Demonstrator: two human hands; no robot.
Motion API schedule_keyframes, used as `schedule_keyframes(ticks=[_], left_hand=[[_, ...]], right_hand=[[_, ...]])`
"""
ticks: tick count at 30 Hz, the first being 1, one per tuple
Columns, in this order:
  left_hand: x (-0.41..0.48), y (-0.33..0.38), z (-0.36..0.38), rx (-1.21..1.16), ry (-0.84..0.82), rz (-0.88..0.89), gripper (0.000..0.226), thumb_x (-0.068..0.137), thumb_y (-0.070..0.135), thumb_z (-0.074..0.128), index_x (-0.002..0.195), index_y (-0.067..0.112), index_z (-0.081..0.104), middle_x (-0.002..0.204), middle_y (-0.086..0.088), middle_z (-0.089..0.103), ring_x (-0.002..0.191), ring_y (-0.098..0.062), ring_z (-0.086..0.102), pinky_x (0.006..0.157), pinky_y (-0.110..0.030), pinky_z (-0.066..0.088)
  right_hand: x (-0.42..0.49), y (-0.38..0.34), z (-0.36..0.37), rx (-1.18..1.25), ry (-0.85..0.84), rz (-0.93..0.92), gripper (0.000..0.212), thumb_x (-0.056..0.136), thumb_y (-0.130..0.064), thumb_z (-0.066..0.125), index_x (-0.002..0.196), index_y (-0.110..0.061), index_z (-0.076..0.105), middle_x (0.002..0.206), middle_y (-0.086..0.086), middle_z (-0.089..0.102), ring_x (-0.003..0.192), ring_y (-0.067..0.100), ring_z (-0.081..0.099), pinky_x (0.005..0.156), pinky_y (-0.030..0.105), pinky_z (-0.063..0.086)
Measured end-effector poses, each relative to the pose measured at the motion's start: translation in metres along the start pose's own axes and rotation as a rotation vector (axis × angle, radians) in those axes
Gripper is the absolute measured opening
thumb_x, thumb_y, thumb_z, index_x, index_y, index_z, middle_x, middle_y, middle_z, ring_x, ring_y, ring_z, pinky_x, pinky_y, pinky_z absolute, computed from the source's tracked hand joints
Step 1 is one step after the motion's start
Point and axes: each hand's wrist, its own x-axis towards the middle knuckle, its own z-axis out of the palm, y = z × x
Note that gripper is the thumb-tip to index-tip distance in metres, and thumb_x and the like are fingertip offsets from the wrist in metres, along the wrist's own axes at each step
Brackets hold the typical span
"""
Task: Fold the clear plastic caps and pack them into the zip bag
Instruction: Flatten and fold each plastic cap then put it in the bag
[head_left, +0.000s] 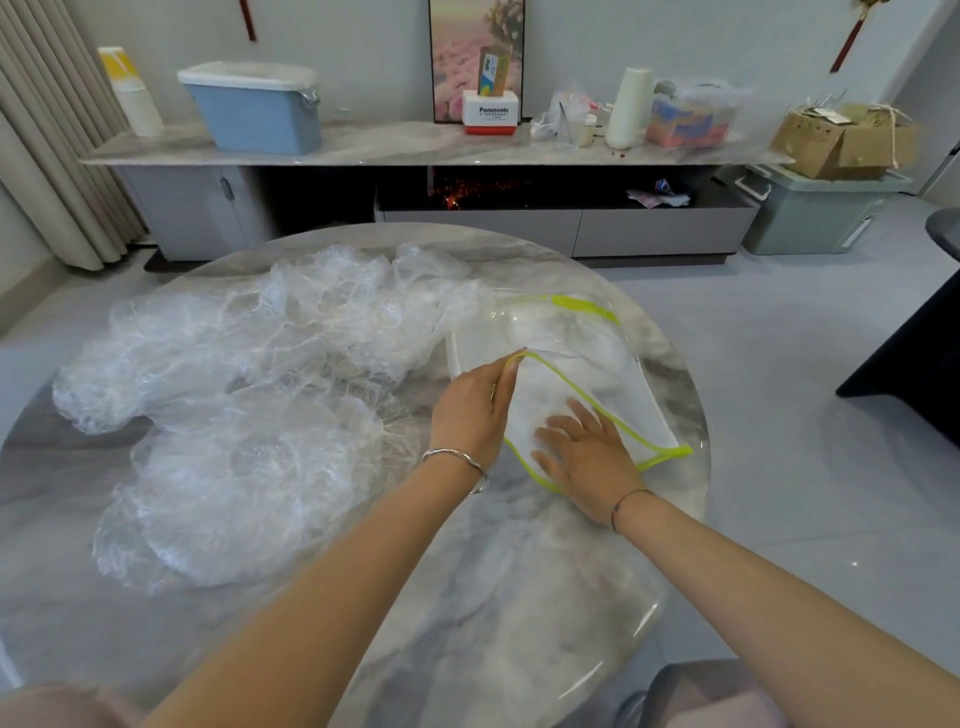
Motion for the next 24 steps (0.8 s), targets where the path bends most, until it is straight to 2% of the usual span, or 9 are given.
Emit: schedule_keyframes(ticks=[1, 3, 6, 10, 15, 19, 22, 24], left_hand=[[0.001, 0.0, 0.0, -0.012, -0.001, 0.002, 0.035, 0.101, 0.037, 0.034, 0.127, 0.03, 0.058, 0.114, 0.001, 0.068, 0.105, -0.016, 0.06, 0.083, -0.033, 0.048], [0.002, -0.001, 0.0, -0.034, -0.011, 0.006, 0.035, 0.101, 0.037, 0.034, 0.127, 0.029, 0.058, 0.115, 0.001, 0.067, 0.108, -0.016, 0.06, 0.086, -0.033, 0.048], [0.002, -0.001, -0.001, -0.032, -0.035, 0.004, 0.036, 0.101, 0.036, 0.034, 0.128, 0.027, 0.057, 0.12, 0.002, 0.065, 0.111, -0.014, 0.058, 0.086, -0.023, 0.044], [0.001, -0.005, 0.0, -0.027, -0.063, 0.02, 0.037, 0.102, 0.036, 0.033, 0.128, 0.025, 0.057, 0.115, -0.001, 0.067, 0.107, -0.018, 0.06, 0.086, -0.03, 0.046], [0.009, -0.027, 0.012, 0.137, -0.163, 0.072, 0.04, 0.102, 0.033, 0.027, 0.137, 0.03, 0.048, 0.099, -0.007, 0.067, 0.096, -0.025, 0.058, 0.08, -0.036, 0.044], [0.013, -0.033, 0.008, 0.235, -0.254, 0.017, 0.041, 0.102, 0.033, 0.027, 0.14, 0.031, 0.041, 0.117, -0.002, 0.062, 0.113, -0.026, 0.052, 0.093, -0.042, 0.04], [0.008, -0.036, -0.005, 0.46, -0.41, -0.064, 0.05, 0.099, 0.046, 0.032, 0.147, 0.034, 0.024, 0.148, -0.002, 0.036, 0.137, -0.025, 0.027, 0.11, -0.042, 0.023], [-0.004, -0.045, -0.023, 0.573, -0.434, -0.065, 0.06, 0.095, 0.053, 0.035, 0.148, 0.033, 0.017, 0.155, -0.001, 0.022, 0.141, -0.022, 0.018, 0.114, -0.041, 0.015]], right_hand=[[-0.001, -0.003, 0.002, 0.032, -0.017, 0.013, 0.06, 0.094, -0.058, 0.012, 0.144, -0.032, 0.033, 0.155, -0.007, 0.022, 0.145, 0.025, -0.001, 0.116, 0.038, -0.004], [0.003, -0.004, 0.006, 0.107, -0.12, 0.069, 0.053, 0.097, -0.057, 0.014, 0.148, -0.041, 0.016, 0.158, -0.014, 0.003, 0.143, 0.029, -0.018, 0.115, 0.046, -0.011], [0.016, -0.005, 0.006, 0.14, -0.194, 0.142, 0.053, 0.096, -0.059, 0.014, 0.147, -0.048, 0.002, 0.157, -0.015, -0.009, 0.142, 0.033, -0.02, 0.115, 0.05, -0.01], [0.033, 0.0, 0.006, 0.104, -0.212, 0.201, 0.056, 0.097, -0.057, 0.013, 0.147, -0.043, -0.007, 0.157, -0.009, -0.016, 0.142, 0.036, -0.019, 0.114, 0.051, -0.011], [0.031, -0.003, 0.003, 0.067, -0.157, 0.227, 0.057, 0.098, -0.055, 0.014, 0.148, -0.04, -0.007, 0.158, -0.006, -0.011, 0.143, 0.034, -0.017, 0.115, 0.048, -0.01], [0.004, -0.017, 0.002, 0.141, -0.114, 0.194, 0.055, 0.099, -0.051, 0.017, 0.15, -0.036, 0.0, 0.159, -0.005, -0.006, 0.144, 0.033, -0.01, 0.116, 0.044, -0.006], [-0.023, -0.028, 0.001, 0.181, -0.159, 0.081, 0.055, 0.1, -0.048, 0.02, 0.151, -0.032, 0.005, 0.159, -0.005, -0.003, 0.146, 0.026, -0.008, 0.116, 0.039, -0.004], [-0.036, -0.039, -0.003, 0.208, -0.175, -0.036, 0.053, 0.101, -0.045, 0.023, 0.151, -0.027, 0.013, 0.159, -0.003, 0.005, 0.146, 0.02, 0.001, 0.116, 0.034, 0.002]])
